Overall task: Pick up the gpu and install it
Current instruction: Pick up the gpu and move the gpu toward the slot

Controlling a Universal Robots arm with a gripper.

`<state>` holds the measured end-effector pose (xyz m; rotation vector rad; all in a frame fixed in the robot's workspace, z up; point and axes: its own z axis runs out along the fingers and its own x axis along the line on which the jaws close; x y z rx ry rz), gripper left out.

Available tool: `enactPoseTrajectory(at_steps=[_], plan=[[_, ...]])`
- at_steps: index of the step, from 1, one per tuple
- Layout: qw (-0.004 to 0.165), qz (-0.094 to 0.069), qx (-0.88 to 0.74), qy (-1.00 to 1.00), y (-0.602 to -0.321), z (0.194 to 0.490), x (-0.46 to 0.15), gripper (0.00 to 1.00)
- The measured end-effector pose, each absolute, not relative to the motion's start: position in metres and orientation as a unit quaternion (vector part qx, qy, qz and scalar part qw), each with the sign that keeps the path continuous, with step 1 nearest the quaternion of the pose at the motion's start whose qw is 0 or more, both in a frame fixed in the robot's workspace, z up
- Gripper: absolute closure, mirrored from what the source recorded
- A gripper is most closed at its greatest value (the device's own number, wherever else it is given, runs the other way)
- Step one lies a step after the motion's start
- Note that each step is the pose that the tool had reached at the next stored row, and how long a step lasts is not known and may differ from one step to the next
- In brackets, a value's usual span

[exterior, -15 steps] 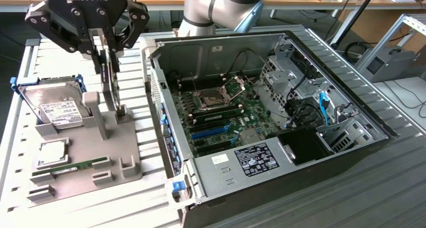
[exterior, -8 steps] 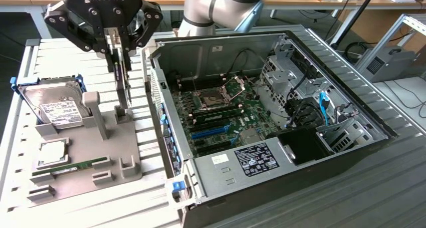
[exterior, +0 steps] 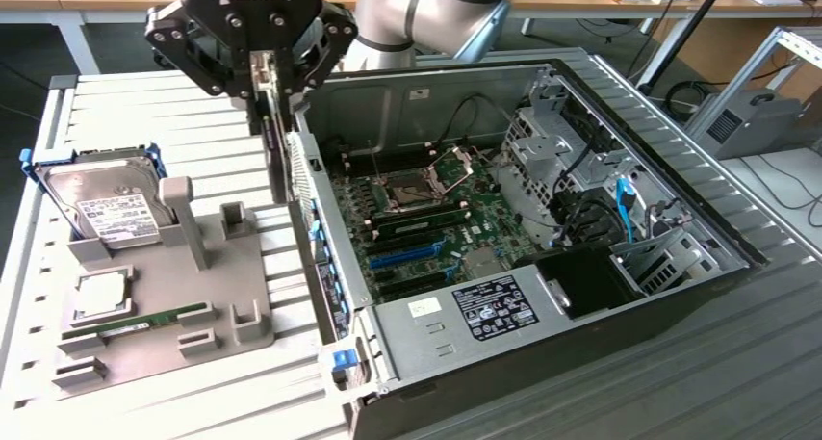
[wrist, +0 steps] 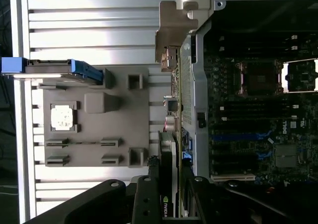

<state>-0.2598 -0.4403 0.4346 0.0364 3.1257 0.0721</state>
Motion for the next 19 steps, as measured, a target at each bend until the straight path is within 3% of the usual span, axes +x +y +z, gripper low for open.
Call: enactPoseTrajectory(at_steps=[19], plan=[[0.007,0.023,0.012,1.0,-0.44,0.435,-0.181,0.72]])
